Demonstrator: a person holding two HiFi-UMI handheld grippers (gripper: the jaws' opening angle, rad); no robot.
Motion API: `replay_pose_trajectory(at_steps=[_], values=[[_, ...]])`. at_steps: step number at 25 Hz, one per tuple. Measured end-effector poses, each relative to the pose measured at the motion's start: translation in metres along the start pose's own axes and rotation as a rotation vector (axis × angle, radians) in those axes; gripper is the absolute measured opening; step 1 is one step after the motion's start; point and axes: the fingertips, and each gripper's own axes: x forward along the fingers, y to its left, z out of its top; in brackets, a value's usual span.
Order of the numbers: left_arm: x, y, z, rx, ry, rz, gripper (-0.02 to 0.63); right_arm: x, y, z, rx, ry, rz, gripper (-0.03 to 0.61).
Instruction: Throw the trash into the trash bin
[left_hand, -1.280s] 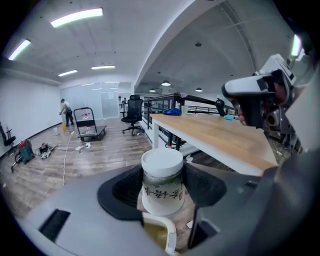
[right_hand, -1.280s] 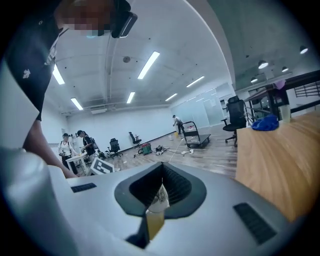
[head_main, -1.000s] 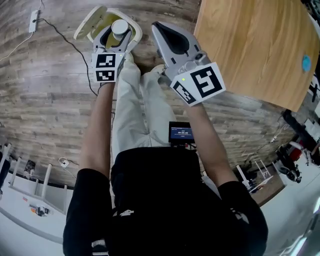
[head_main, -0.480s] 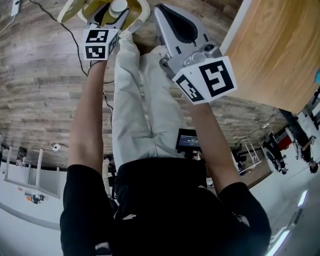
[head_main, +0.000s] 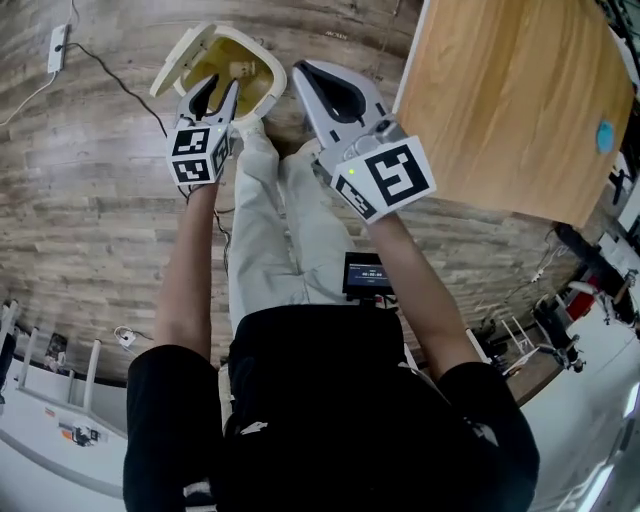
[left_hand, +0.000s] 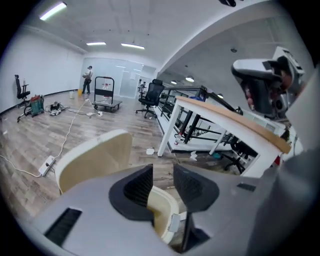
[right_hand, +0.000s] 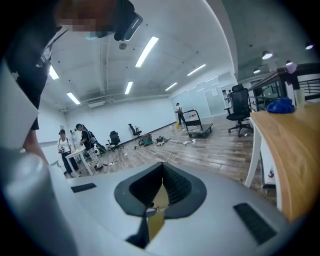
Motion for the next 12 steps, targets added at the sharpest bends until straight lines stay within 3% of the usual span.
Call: replay_pose_trajectory(at_steps=[6, 12], values=[[-0.074, -0.045, 0.072, 0.041, -0.087, -0.052, 0.035, -0.034, 0.028, 0.059, -0.027, -0.037, 0.017, -0.002], [-0.159, -0.081, 0.142, 0.063, -0.230, -0.079, 0.015, -0.072, 0.061, 0.111, -0.088, -0.104, 0.048, -0.002]])
